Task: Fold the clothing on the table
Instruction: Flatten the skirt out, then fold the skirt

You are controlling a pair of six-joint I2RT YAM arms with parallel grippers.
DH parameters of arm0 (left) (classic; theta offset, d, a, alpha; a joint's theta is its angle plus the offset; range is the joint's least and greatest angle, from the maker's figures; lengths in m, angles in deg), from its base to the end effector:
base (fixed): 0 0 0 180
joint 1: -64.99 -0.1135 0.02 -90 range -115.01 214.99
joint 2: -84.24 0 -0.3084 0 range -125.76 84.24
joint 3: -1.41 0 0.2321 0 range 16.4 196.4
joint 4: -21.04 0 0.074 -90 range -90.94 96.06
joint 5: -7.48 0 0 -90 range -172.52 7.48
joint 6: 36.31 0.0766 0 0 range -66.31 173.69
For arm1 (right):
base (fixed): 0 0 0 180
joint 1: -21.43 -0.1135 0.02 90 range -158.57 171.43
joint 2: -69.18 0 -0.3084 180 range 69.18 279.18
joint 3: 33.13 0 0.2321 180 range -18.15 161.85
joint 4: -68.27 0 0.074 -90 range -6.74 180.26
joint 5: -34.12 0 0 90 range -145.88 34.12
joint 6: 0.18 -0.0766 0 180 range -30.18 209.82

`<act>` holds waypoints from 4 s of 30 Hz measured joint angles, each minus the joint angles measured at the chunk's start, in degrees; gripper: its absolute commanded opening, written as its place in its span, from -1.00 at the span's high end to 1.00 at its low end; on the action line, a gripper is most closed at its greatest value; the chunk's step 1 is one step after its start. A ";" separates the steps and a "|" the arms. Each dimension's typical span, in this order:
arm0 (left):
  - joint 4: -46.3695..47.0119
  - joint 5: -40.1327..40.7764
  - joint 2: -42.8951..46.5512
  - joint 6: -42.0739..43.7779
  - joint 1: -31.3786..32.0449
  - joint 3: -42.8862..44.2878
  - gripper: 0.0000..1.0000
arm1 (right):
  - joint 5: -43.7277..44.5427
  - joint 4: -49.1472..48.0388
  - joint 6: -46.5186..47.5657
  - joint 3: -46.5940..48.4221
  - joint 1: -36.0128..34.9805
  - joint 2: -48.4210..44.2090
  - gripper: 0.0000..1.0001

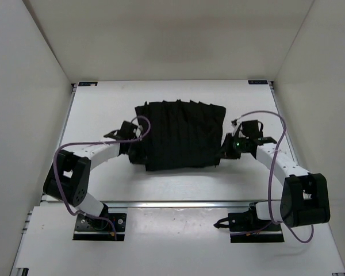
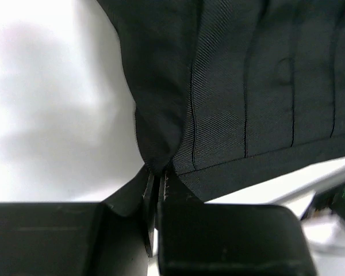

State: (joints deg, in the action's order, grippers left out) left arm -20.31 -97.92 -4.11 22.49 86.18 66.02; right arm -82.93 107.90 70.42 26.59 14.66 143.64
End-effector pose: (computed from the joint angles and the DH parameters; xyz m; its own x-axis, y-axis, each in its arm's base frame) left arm 0.2592 -0.1223 0.1942 -0.9579 -0.1643 -0.2355 -0.0508 0.9041 -0.4242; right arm 0.2389 0.0634 0.2360 -0.8836 0.1930 -0.4267 -0.0791 0.8366 0.5421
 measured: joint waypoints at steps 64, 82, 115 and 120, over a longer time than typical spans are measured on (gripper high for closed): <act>-10.32 2.86 -23.23 7.56 -4.26 55.76 1.00 | -0.68 4.72 5.18 46.88 5.79 21.33 1.00; -5.84 4.85 23.87 -0.33 10.60 -10.25 1.00 | 0.94 12.68 3.23 -6.34 -1.05 -22.32 1.00; 0.11 13.20 -10.51 10.47 0.44 54.25 1.00 | 3.67 1.40 9.14 53.64 6.21 15.61 1.00; 5.62 10.88 11.56 10.16 2.03 31.74 1.00 | 1.03 -0.74 9.22 30.86 5.05 -2.80 1.00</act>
State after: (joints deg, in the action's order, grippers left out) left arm -14.70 -87.03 7.45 32.66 88.21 97.76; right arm -81.90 107.16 79.64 57.45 19.71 140.84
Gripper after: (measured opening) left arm 0.125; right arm 0.031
